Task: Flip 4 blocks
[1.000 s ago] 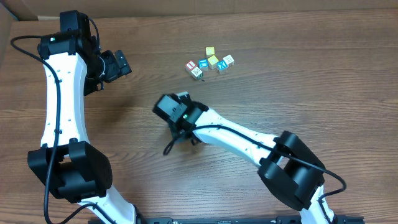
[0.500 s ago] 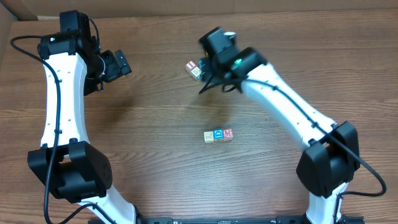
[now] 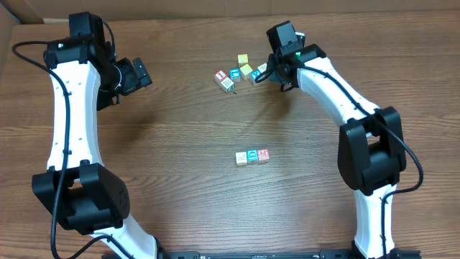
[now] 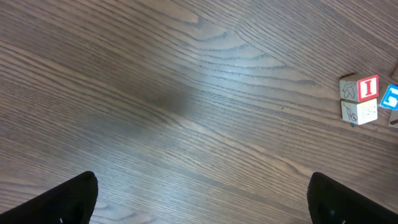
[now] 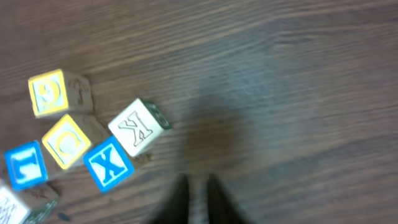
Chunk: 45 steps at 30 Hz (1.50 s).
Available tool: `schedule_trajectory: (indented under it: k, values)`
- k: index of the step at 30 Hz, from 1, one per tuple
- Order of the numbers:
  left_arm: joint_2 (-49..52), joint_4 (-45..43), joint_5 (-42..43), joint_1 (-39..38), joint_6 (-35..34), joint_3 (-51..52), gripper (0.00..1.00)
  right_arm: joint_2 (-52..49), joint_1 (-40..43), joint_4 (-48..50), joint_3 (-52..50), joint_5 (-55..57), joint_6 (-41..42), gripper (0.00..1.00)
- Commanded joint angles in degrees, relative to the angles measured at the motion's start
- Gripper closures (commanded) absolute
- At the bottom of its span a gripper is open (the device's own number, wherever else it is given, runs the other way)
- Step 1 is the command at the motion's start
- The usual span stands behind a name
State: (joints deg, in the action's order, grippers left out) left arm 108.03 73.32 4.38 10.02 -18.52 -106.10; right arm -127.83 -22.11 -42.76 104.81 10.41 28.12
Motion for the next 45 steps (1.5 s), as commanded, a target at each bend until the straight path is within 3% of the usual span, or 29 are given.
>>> schedule_trajectory:
  k: [1,7,14,22,31,36,41,45]
  values:
    - [0.4,0.1,-0.3,0.0,-0.8,0.1,0.00,-1.3,-0.4,1.6,0.1,-0.2,-0.1,0.96]
    - [0.4,0.1,-0.3,0.0,-0.8,0.1,0.00,-2.0,-0.6,5.7,0.1,-0.4,-0.6,0.96]
    - [0.4,0.1,-0.3,0.0,-0.8,0.1,0.00,-3.1,-0.7,9.1,0.1,-5.2,-8.6,0.94]
    - [0.4,0.1,-0.3,0.0,-0.8,0.1,0.00,-5.1,-0.7,10.8,-1.8,-8.7,-8.6,0.92]
    - [0.4,0.1,-0.3,0.0,-0.8,0.1,0.00,-5.1,-1.4,12.5,-2.6,-14.6,-8.7,0.75]
    - [0.4,0.1,-0.3,0.0,-0.8,0.1,0.00,-5.1,-1.4,12.8,-2.6,-15.0,-8.7,0.74]
    - [0.4,0.1,-0.3,0.0,-0.8,0.1,0.00,-4.8,-0.9,13.0,-1.1,-15.0,-10.6,0.67]
    - [0.4,0.1,-0.3,0.0,-0.8,0.1,0.00,-4.0,-0.5,13.5,0.4,-15.0,-10.7,0.51]
